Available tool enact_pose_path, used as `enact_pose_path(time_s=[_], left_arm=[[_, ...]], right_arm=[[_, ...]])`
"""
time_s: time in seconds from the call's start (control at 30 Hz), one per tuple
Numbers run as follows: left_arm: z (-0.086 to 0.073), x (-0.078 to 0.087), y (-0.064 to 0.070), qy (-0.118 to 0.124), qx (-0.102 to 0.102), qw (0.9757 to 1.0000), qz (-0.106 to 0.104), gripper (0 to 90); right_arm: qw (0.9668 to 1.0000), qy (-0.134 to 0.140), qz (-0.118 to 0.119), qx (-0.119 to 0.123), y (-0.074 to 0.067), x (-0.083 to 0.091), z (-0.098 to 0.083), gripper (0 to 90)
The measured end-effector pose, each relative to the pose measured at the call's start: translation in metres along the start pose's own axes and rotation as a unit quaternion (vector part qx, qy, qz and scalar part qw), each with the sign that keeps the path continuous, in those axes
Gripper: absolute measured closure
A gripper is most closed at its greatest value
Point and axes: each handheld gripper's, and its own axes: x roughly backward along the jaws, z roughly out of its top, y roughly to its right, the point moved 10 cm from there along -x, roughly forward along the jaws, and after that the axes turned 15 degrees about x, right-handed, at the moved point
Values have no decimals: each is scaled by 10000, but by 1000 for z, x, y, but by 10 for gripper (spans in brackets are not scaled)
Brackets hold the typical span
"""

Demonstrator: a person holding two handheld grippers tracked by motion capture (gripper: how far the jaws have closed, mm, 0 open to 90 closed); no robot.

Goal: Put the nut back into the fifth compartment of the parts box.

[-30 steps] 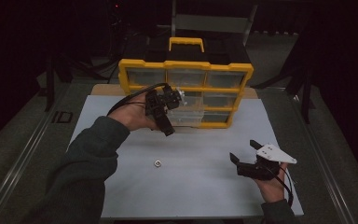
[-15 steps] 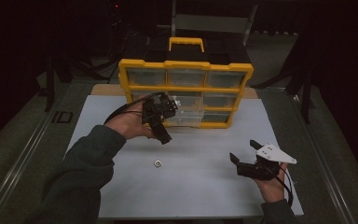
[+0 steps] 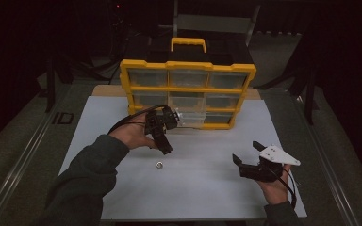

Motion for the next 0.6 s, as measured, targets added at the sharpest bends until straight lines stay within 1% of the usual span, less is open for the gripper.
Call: enact_pose_path(time_s=[0.07, 0.1, 0.23, 0.3, 0.4, 0.6], left_arm=[[-2, -4, 2, -19, 6, 10000, -45, 113], [-4, -6, 3, -65, -9, 10000, -46, 113], [-8, -13, 6, -88, 8, 9999, -78, 117], [-10, -17, 6, -114, 9, 9999, -82, 121], [-13, -22, 7, -168, -13, 9999, -9, 124], [-18, -32, 10, -199, 5, 9998, -59, 136]], right_arm=[[10000, 3, 1, 6, 0, 0, 0, 103], [10000, 4, 2, 9, 0, 0, 0, 103], [10000, -3, 4, 4, -1, 0, 0, 103], [10000, 7, 4, 10, 0, 0, 0, 103], [10000, 4, 4, 4, 0, 0, 0, 103], [10000, 3, 2, 8, 0, 0, 0, 103]])
